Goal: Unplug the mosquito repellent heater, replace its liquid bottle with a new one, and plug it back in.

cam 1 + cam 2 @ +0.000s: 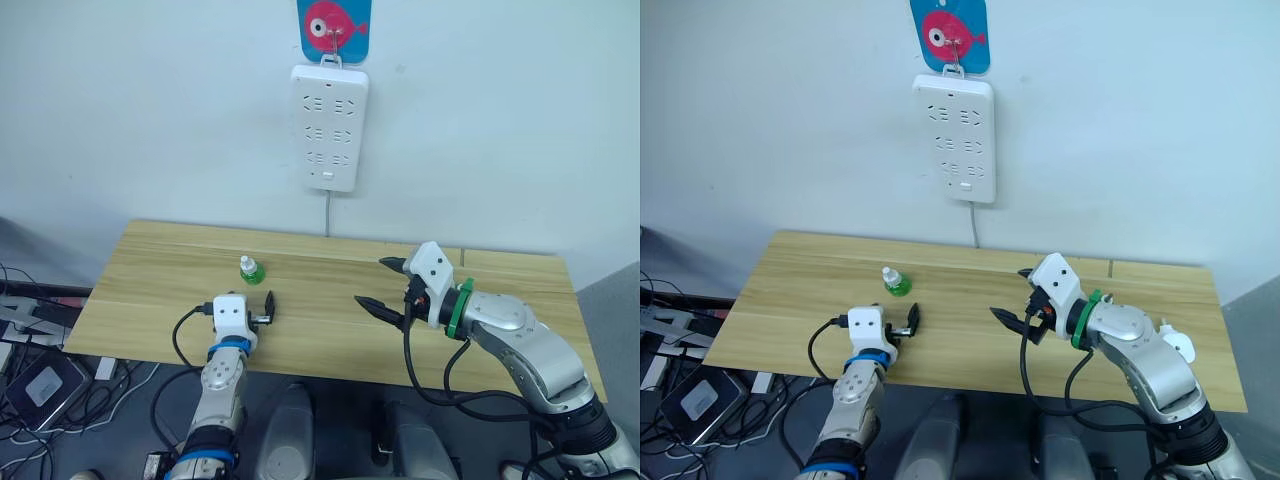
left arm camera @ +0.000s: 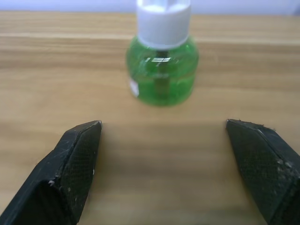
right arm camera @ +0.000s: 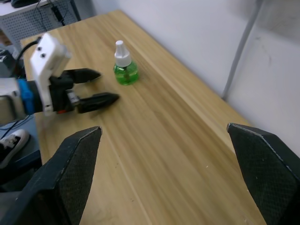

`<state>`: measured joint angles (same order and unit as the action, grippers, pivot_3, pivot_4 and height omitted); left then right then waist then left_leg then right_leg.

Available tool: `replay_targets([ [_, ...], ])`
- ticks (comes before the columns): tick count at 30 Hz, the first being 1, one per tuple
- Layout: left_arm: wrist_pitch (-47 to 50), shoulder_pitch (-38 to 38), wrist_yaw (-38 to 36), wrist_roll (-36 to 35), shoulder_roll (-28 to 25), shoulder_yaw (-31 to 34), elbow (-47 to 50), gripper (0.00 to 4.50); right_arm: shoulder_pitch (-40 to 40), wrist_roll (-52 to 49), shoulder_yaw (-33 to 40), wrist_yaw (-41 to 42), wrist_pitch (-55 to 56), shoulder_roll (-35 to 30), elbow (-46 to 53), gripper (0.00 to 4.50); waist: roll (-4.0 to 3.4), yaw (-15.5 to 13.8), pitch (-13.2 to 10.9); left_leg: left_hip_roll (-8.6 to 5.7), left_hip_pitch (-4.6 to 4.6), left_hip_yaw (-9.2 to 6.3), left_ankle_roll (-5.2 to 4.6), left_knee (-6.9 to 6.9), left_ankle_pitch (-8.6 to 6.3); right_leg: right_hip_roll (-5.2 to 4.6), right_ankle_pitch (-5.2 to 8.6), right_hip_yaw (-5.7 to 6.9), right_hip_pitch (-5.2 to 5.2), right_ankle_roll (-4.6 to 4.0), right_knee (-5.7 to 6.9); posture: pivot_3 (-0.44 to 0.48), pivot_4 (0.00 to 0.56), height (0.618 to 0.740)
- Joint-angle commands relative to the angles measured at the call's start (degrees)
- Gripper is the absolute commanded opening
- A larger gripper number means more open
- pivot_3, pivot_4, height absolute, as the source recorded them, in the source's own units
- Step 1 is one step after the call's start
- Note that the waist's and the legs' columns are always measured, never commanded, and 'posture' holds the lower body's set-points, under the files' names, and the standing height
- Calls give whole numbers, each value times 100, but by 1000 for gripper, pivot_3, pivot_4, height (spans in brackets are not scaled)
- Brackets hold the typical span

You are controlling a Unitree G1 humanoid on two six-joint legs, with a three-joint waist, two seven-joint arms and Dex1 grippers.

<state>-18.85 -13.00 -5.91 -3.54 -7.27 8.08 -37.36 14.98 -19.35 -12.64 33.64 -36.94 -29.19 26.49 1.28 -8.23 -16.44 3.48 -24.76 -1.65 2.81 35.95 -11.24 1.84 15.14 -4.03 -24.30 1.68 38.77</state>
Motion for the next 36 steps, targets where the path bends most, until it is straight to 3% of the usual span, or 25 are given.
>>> replay_targets([
  [1,-211,-210,33,38,-20,27,-643,4500,29,-129,177,50,-111,-58,403,4472,0,-6,0,-1,0,1,0,0,0,0,0,-1,0,1,0,326,293,740],
  [13,-762,-1009,196,65,-288,132,-1836,4500,-17,-91,256,-131,-403,48,678,4472,0,36,1,0,0,4,5,0,-2,2,-3,0,0,5,-3,299,277,740],
  [16,-837,-1020,86,40,-276,132,-1852,3913,2,-92,278,-189,-428,95,666,4500,1,40,1,0,0,4,5,0,-2,2,-3,1,0,5,-3,298,272,740],
  [21,-887,-1099,-12,138,-314,38,-1788,2334,25,-105,351,-200,-403,159,583,4500,1,42,1,0,0,4,6,0,-2,2,-3,1,0,6,-4,312,270,740],
  [24,-880,-1189,-201,214,-362,-98,-1560,2175,77,-148,474,-184,-394,210,500,4500,1,42,1,0,-2,3,6,0,-2,2,-3,2,0,6,-4,314,267,740],
  [27,-809,-1128,-836,347,-493,-478,-1078,2175,118,-184,634,-3,-344,90,409,4500,2,40,1,0,-5,3,7,0,-2,2,-4,3,-1,6,-8,309,263,740],
  [30,-691,-919,-1995,275,-643,-1010,-277,2175,85,-303,716,333,-296,-132,355,4500,1,34,1,-1,-9,4,10,-1,-2,2,-4,3,-1,7,-13,305,263,740],
  [33,-47,-762,-3563,-291,-833,-1529,839,2175,9,-301,592,646,-126,-347,301,4500,1,39,1,0,-10,5,15,-6,-5,2,-5,2,-1,6,-19,303,264,740],
  [36,380,-901,-4603,-539,-1056,-1894,1443,2175,91,-196,366,724,50,-265,135,4500,1,46,1,3,-9,3,14,-9,-5,6,-4,4,-3,5,-18,303,261,740],
])
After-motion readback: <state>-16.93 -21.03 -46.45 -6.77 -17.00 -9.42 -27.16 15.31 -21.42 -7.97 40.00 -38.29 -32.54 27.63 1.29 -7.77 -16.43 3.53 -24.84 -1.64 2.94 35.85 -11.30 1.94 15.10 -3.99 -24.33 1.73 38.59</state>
